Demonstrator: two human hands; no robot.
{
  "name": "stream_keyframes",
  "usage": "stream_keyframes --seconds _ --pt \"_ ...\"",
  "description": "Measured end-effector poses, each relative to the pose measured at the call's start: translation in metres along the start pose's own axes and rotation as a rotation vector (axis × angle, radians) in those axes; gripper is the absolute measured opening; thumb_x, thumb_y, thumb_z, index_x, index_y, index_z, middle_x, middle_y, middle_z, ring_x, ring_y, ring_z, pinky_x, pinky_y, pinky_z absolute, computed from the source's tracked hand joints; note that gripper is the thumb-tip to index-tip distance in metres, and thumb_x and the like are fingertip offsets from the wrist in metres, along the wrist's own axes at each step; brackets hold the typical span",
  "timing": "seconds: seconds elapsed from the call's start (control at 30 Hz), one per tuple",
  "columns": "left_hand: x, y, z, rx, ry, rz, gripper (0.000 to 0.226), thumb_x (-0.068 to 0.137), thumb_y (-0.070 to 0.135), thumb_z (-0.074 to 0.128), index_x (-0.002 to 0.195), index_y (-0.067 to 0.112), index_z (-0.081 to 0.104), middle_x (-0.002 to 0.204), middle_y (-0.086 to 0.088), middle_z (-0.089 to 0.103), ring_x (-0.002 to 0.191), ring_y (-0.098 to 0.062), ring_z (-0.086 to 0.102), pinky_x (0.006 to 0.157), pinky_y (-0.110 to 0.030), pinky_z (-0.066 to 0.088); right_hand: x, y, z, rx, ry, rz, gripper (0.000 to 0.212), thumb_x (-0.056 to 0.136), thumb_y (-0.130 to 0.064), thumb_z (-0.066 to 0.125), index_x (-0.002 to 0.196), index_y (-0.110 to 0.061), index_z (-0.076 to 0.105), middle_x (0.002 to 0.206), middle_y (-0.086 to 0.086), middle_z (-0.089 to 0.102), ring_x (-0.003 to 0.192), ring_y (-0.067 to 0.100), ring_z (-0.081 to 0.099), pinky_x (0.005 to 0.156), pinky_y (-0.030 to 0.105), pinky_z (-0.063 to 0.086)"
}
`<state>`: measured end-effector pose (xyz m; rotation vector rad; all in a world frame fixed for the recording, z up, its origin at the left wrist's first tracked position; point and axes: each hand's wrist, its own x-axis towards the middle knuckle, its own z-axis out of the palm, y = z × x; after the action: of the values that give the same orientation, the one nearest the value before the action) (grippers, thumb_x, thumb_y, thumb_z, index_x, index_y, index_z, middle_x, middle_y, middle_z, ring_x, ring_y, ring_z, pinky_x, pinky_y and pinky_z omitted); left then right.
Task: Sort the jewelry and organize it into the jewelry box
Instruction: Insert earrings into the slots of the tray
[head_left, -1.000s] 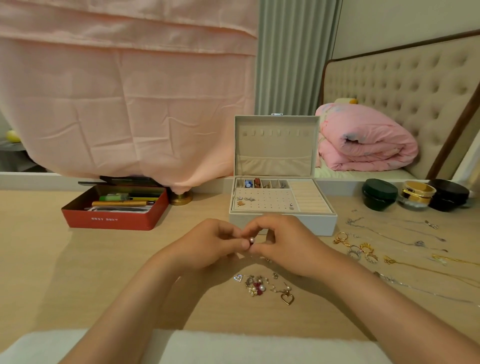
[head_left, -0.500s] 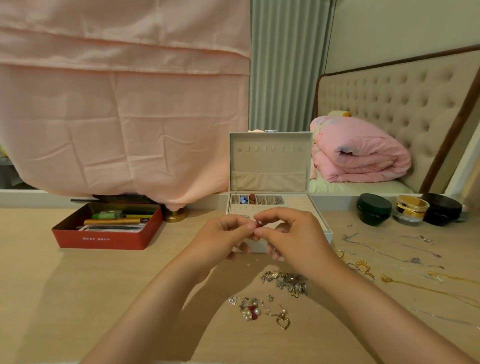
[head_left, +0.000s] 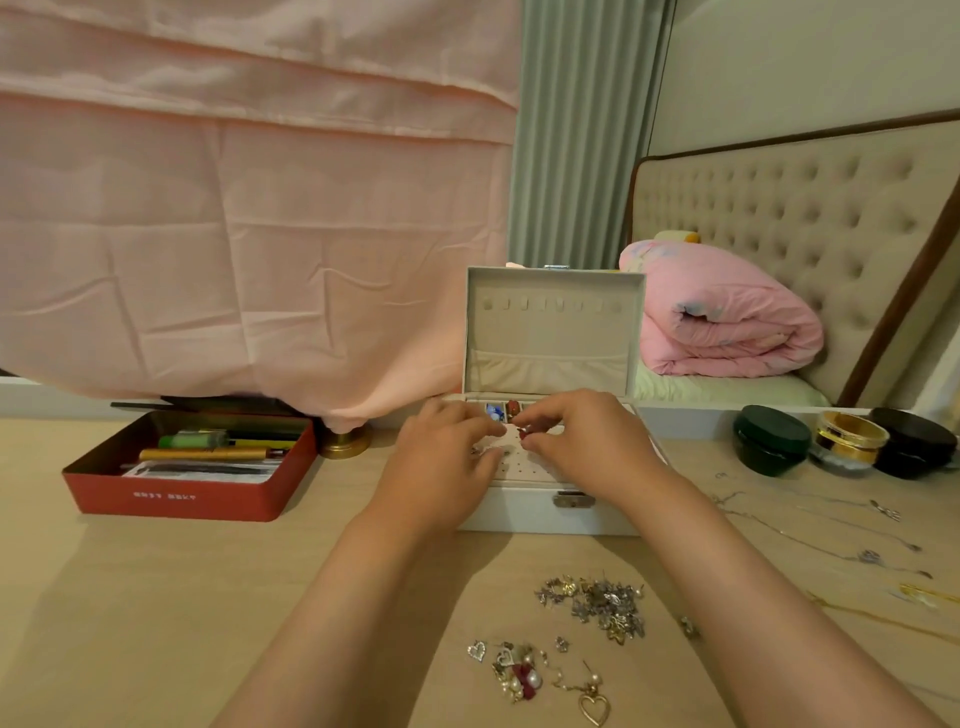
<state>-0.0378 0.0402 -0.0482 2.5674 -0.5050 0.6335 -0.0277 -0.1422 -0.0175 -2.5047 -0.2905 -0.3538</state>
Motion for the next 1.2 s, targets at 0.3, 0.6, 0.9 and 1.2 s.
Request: stream_keyframes --seconds 0.3,0.6,0.9,1.2 --pt "-0.001 -0.007 0.012 -0.01 -0.046 0.045 0.03 0.097 0.039 0.051 0.12 0.032 0.069 0.119 0.012 0.063 0.112 -0.014 0.046 0.097 -0.039 0.042 0.007 0.005 0.004 -0.177 -0.062 -0.003 0.02 0.088 -0.033 0.074 0.107 -0.039 0.077 0.112 -0.017 0.073 0.105 0.008 0.065 0.086 0.026 0.05" --pt "-0.002 -0.007 0.013 -0.066 -0.042 0.021 0.028 0.096 0.036 0.053 0.119 0.032 0.069 0.116 0.011 0.064 0.111 -0.013 0.045 0.096 -0.036 0.042 0.009 0.007 0.01 -0.258 -0.08 -0.102 0.021 0.093 -0.034 0.068 0.111 -0.042 0.075 0.11 -0.014 0.072 0.103 0.012 0.063 0.081 0.031 0.05" --pt "-0.001 -0.007 0.013 -0.062 -0.044 0.026 0.028 0.096 0.036 0.054 0.119 0.031 0.068 0.115 0.009 0.063 0.111 -0.013 0.045 0.095 -0.036 0.043 0.007 0.006 0.009 -0.248 -0.033 -0.105 0.021 0.091 -0.037 0.07 0.112 -0.04 0.075 0.114 -0.016 0.072 0.109 0.01 0.062 0.081 0.028 0.047" --pt "-0.003 -0.002 0.007 -0.07 -0.03 0.021 0.03 0.096 0.037 0.056 0.123 0.03 0.066 0.122 0.01 0.059 0.119 -0.011 0.045 0.099 -0.036 0.043 0.001 0.003 0.0 -0.241 -0.05 -0.111 0.02 0.095 -0.033 0.064 0.112 -0.038 0.074 0.112 -0.016 0.072 0.108 0.01 0.062 0.084 0.029 0.048"
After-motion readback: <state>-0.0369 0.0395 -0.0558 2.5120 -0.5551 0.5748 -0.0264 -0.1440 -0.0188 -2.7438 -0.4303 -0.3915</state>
